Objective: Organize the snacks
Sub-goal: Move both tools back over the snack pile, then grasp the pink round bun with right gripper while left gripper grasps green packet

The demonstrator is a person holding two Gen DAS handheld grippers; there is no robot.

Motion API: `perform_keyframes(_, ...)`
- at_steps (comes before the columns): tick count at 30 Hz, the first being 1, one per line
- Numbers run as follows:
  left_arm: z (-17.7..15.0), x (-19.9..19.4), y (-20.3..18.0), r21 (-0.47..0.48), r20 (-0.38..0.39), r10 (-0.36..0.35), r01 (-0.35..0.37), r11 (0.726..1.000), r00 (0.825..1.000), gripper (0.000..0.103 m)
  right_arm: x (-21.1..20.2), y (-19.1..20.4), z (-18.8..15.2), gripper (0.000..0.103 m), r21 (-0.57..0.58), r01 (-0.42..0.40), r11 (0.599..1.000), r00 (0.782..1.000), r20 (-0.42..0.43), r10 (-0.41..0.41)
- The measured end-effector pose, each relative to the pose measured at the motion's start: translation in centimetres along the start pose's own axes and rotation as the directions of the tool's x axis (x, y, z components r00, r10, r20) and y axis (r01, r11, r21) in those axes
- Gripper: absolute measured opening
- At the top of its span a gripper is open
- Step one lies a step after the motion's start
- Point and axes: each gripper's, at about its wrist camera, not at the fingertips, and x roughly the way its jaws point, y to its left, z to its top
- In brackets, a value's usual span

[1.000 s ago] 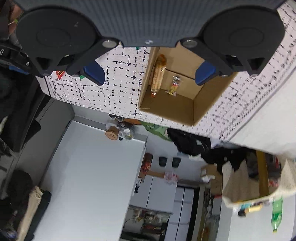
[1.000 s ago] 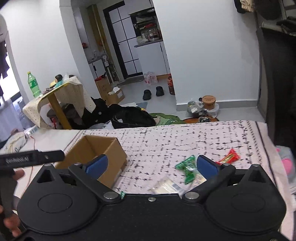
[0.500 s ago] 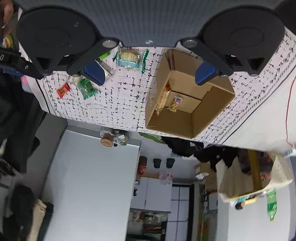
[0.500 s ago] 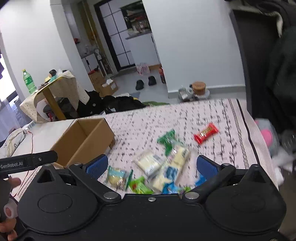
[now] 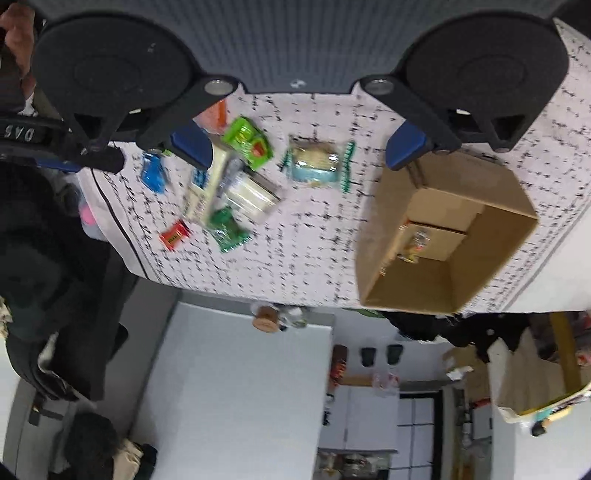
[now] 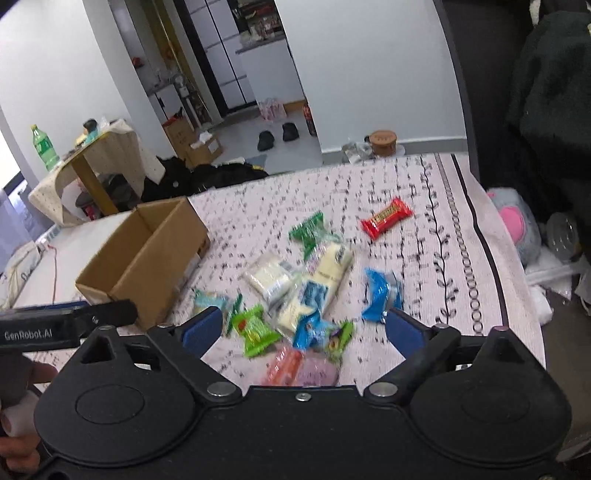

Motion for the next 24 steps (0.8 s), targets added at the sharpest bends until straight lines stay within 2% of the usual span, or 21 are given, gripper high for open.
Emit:
perform_keyframes(1, 0.0, 0.3, -0.2, 0.004, -0.009, -0.017, 0.017, 1.0, 1.0, 0.1, 0.1, -0.1, -0.2, 0.092, 0.007, 0.006, 1.0, 1.0, -0.009, -0.006)
perform_keyframes(2, -0.1, 0.7, -0.3, 0.01, -0.023, -0.042, 0.043, 0.999, 0.999, 0.1, 0.2, -0.3, -0.4, 0.086, 0.018, 0.011, 1.0, 1.0, -0.021, -0.01)
perform_keyframes(3, -0.2, 1.1, -0.4, 0.015, -0.036, -0.059, 0.059, 0.998, 0.998, 0.098, 0.4, -0.4, -0.6, 0.081, 0.028, 0.014, 1.0, 0.999, -0.031, -0.013)
perform_keyframes(6, -0.4, 2.1, -0.8, 0.028, -0.075, -0.084, 0.087, 0.996, 0.994, 0.09, 1.1, -0.6, -1.2, 0.072, 0.043, 0.034, 0.999, 0.997, -0.069, -0.031)
perform_keyframes(12, -0.4, 4.1, -1.2, 0.045, -0.125, -0.117, 0.124, 0.991, 0.985, 0.072, 2.2, -1.0, -1.9, 0.063, 0.117, 0.013, 0.993, 0.993, -0.12, 0.001)
perform_keyframes(16, -0.2, 5.6, -1.1, 0.026, -0.167, -0.145, 0.151, 0.988, 0.975, 0.062, 2.9, -0.8, -2.1, 0.059, 0.139, 0.038, 0.99, 0.989, -0.147, -0.018)
perform_keyframes(18, -0.3, 6.3, -1.2, 0.027, -0.184, -0.158, 0.166, 0.986, 0.97, 0.059, 3.3, -0.6, -2.2, 0.058, 0.138, 0.051, 0.989, 0.988, -0.153, -0.029)
perform_keyframes(24, -0.2, 8.0, -1.5, 0.014, -0.207, -0.168, 0.174, 0.985, 0.964, 0.058, 4.4, -0.2, -2.5, 0.054, 0.133, 0.087, 0.987, 0.982, -0.18, -0.062)
